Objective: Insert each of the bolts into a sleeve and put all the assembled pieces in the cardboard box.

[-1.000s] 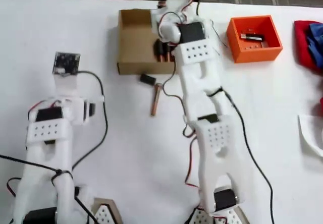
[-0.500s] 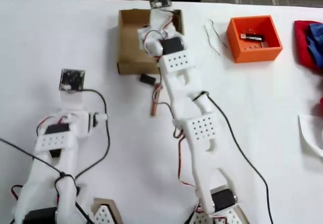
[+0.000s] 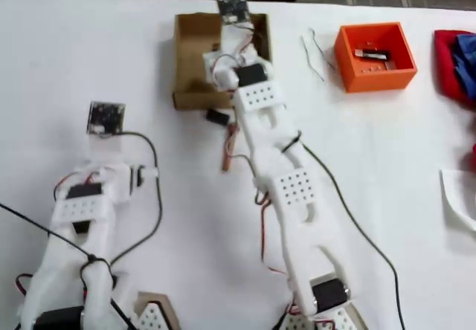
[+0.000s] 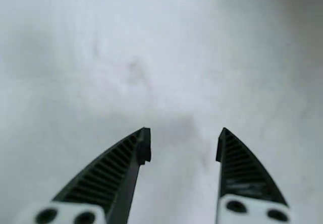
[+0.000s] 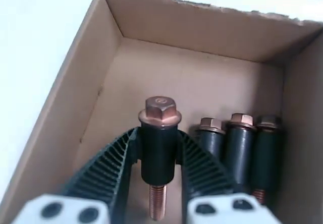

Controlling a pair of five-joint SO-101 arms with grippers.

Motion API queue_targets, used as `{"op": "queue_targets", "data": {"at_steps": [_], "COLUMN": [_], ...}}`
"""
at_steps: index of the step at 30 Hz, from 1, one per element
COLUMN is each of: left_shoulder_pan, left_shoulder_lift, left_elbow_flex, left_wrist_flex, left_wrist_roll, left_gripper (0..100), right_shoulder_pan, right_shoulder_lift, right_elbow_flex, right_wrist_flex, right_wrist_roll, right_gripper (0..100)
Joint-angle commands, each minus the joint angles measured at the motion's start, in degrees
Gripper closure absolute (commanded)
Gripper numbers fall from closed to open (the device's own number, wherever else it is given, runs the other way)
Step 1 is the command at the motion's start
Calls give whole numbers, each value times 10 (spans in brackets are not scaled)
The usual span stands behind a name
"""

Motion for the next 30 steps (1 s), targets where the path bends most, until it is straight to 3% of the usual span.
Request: {"op": "queue_targets", "data": {"at_steps": [1,30], "left_shoulder_pan": [-2,-2], "left_shoulder_lift": [1,1], "left_elbow_flex": [0,0], "left_wrist_flex": [-7,-7], "left_wrist_roll": [0,0], "left_gripper": [770,770], "right_shoulder_pan": [-5,-3], "right_shoulder_lift": [-6,9], "right_elbow_flex": [-42,-33], "right_wrist_flex": [-15,-15], "right_wrist_roll": [-30,-30], "right_gripper": [980,978]}}
